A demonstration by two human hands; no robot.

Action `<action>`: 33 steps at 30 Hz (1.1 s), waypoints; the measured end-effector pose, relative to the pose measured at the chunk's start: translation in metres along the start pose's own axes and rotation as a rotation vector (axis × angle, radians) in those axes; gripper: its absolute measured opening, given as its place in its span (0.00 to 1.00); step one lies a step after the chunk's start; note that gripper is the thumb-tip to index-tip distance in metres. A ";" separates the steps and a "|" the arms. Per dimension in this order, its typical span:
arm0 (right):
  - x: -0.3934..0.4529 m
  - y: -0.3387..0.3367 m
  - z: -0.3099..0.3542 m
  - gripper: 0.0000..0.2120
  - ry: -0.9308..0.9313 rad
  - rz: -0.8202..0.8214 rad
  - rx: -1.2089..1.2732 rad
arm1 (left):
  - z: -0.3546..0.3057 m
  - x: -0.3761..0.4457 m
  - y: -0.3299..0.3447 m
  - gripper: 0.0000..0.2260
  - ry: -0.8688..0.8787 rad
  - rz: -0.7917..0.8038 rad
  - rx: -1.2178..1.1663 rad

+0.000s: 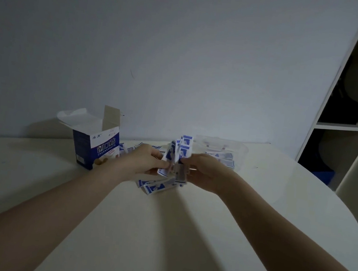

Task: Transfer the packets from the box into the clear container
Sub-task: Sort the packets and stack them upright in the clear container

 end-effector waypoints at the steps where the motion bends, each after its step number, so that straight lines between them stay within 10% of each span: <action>1: 0.002 0.003 -0.001 0.10 0.010 0.009 0.018 | -0.003 0.001 0.003 0.06 0.012 -0.018 -0.002; 7: 0.011 0.005 0.006 0.03 -0.169 -0.225 -0.220 | -0.012 -0.001 0.007 0.07 0.036 0.025 0.081; 15: -0.008 -0.040 0.026 0.08 -0.380 -0.265 -1.553 | -0.015 0.009 0.025 0.17 0.068 -0.013 0.262; 24: -0.008 -0.072 0.009 0.16 -0.209 -0.103 -1.539 | -0.026 0.024 0.066 0.08 0.265 0.000 0.814; 33: -0.019 -0.088 0.023 0.09 -0.143 -0.079 -1.476 | -0.032 0.024 0.072 0.09 0.311 -0.025 0.684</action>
Point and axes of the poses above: each hand's wrist, its own x-axis towards the middle knuckle, its own y-axis out of the palm, z = x × y, the point moved 1 cm from there along x, towards the middle knuckle, and after that the axes turned 10 degrees about x, right-handed, at the moved point
